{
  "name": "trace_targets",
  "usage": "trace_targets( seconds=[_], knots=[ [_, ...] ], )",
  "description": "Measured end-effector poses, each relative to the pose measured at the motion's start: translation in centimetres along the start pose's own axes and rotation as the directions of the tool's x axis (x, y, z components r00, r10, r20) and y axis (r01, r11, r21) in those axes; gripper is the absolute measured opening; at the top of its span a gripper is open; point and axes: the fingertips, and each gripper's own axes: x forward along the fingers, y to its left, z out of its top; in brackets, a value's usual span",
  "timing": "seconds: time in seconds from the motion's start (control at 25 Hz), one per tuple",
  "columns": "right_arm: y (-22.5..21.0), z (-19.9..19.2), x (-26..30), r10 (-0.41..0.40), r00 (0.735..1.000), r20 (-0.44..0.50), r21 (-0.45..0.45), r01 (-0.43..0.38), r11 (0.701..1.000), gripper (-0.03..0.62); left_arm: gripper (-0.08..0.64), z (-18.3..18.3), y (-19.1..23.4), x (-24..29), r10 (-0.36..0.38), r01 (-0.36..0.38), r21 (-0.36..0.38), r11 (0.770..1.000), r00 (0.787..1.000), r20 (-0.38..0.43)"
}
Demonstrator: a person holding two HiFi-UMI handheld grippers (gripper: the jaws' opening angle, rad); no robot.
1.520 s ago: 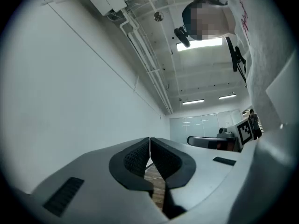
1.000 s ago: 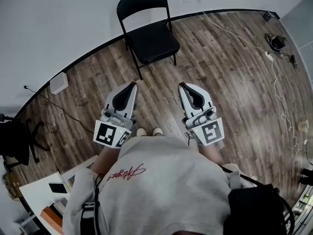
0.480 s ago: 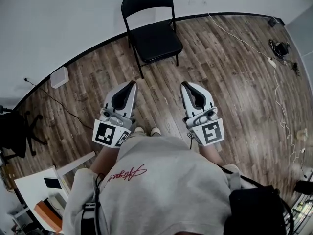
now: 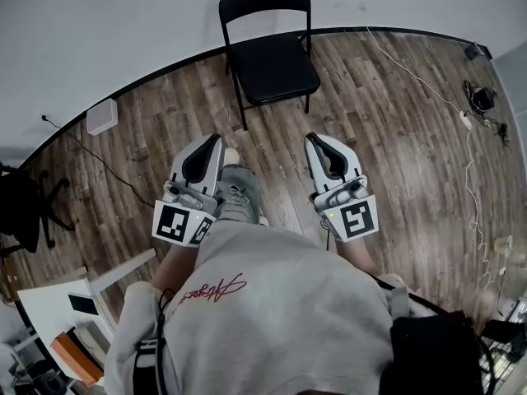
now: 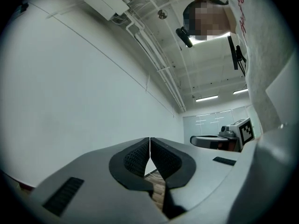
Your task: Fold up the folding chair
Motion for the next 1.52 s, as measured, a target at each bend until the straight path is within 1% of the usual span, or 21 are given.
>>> trace_targets(
  seconds=[0.16,0.2,0.36,0.56,0.64,0.8,0.88,1.0,1.04,1.12,1.16,1.24,1.28,1.32,1.36,1.4,1.44,1.48,1.52],
  knots=[
    [-2.2,-0.9,4.3,-0.043,0.999,0.0,-0.1,0.043,0.994,0.021,0.017,-0.6,3.2,4.3,-0.014,0.014,0.02,1.0,1.0,0.009],
    [-2.8,-1.3,5.7,-0.05,0.999,0.002,-0.111,0.05,0.993,0.02,0.017,-0.9,4.2,5.5,-0.019,0.019,0.026,0.999,1.0,0.008],
    [-6.2,-2.3,12.7,-0.072,0.997,0.037,-0.091,0.075,0.993,0.02,0.018,-1.8,9.8,11.1,-0.03,0.03,0.033,0.999,1.0,0.006],
    [-10.8,-2.7,20.6,-0.12,0.991,0.062,-0.096,0.126,0.987,0.02,0.018,-1.0,16.0,18.7,-0.08,0.079,0.048,0.996,0.997,0.015],
    [-12.5,-3.2,23.1,-0.15,0.987,0.06,-0.09,0.155,0.984,0.021,0.018,-0.7,17.9,21.3,-0.099,0.098,0.049,0.994,0.995,0.023],
    [-15.2,-4.3,26.7,-0.221,0.975,0.035,-0.079,0.223,0.972,0.02,0.018,-0.8,21.4,25.2,-0.129,0.128,0.036,0.991,0.992,0.008],
    [-16.0,-4.7,28.2,-0.219,0.975,0.025,-0.087,0.221,0.971,0.021,0.018,-1.2,22.6,26.8,-0.144,0.144,0.025,0.989,0.99,0.001],
    [-16.4,-5.8,29.7,-0.172,0.985,-0.001,-0.083,0.171,0.982,0.021,0.018,-2.7,23.5,28.4,-0.167,0.167,-0.005,0.986,0.985,-0.045],
    [-16.5,-6.3,29.9,-0.162,0.987,-0.012,-0.06,0.161,0.985,0.021,0.018,-3.5,23.5,28.8,-0.18,0.179,-0.019,0.984,0.981,-0.07],
    [-17.0,-7.6,30.3,-0.161,0.987,-0.027,0.03,0.161,0.986,0.023,0.018,-5.3,23.5,29.6,-0.203,0.199,-0.047,0.979,0.971,-0.127],
    [-17.4,-8.2,30.4,-0.167,0.986,-0.031,0.077,0.169,0.983,0.036,0.018,-6.3,23.6,30.0,-0.208,0.201,-0.058,0.978,0.966,-0.156],
    [-17.9,-10.0,30.7,-0.181,0.982,-0.052,0.133,0.187,0.973,0.159,0.022,-8.4,24.1,30.7,-0.201,0.192,-0.065,0.979,0.957,-0.208],
    [-18.0,-11.3,30.8,-0.188,0.979,-0.075,0.147,0.197,0.969,0.169,0.064,-9.6,24.6,31.1,-0.193,0.183,-0.065,0.981,0.954,-0.23],
    [-18.2,-12.8,30.8,-0.198,0.975,-0.104,0.16,0.213,0.964,0.178,0.146,-11.0,25.2,31.5,-0.185,0.174,-0.064,0.983,0.95,-0.252],
    [-18.5,-14.6,30.8,-0.212,0.967,-0.138,0.18,0.235,0.955,0.19,0.183,-12.6,26.0,32.0,-0.176,0.164,-0.066,0.984,0.946,-0.274],
    [-19.0,-16.8,30.6,-0.23,0.957,-0.178,0.21,0.266,0.941,0.204,0.201,-14.4,26.9,32.6,-0.162,0.147,-0.07,0.987,0.941,-0.296],
    [-19.5,-19.2,30.3,-0.249,0.943,-0.22,0.253,0.302,0.919,0.215,0.224,-16.3,27.9,33.3,-0.142,0.124,-0.076,0.989,0.936,-0.321],
    [-19.9,-21.7,29.7,-0.269,0.927,-0.262,0.304,0.344,0.889,0.222,0.24,-18.3,29.0,34.0,-0.119,0.096,-0.084,0.992,0.931,-0.346],
    [-20.2,-24.3,29.0,-0.288,0.909,-0.301,0.358,0.388,0.849,0.228,0.255,-20.4,30.1,34.5,-0.094,0.064,-0.092,0.994,0.924,-0.37]
  ],
)
